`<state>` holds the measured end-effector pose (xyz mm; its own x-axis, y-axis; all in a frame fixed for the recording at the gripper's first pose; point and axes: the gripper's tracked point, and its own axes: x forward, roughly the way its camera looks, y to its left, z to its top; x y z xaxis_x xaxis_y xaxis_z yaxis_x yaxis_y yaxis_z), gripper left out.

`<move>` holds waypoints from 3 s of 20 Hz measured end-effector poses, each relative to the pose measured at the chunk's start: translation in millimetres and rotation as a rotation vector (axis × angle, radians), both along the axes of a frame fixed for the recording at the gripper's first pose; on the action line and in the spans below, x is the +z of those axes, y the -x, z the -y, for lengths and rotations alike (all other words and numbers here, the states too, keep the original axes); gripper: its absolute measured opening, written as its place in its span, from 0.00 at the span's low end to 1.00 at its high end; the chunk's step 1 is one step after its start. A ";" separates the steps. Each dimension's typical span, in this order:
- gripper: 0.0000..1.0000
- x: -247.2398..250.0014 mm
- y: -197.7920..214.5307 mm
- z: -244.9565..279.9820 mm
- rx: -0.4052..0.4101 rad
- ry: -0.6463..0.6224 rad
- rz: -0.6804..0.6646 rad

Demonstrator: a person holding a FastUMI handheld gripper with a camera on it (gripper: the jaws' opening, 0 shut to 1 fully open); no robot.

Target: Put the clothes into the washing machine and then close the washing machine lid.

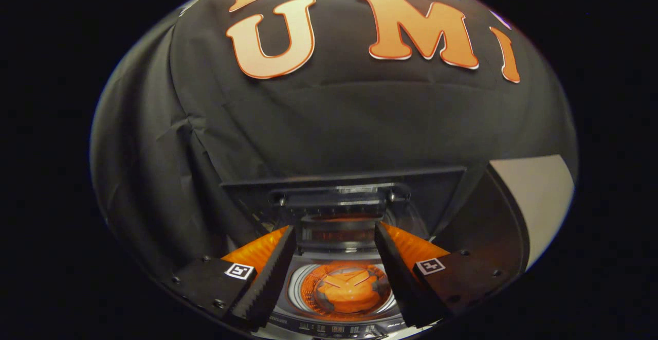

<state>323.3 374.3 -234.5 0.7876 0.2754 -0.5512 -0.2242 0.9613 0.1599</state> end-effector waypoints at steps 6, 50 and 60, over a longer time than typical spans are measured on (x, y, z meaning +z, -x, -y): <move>0.98 24.0 -40.4 2.8 -0.022 0.013 0.059; 0.99 -19.3 17.3 12.5 -0.029 0.037 0.199; 1.00 -38.8 33.1 13.8 -0.035 0.032 0.238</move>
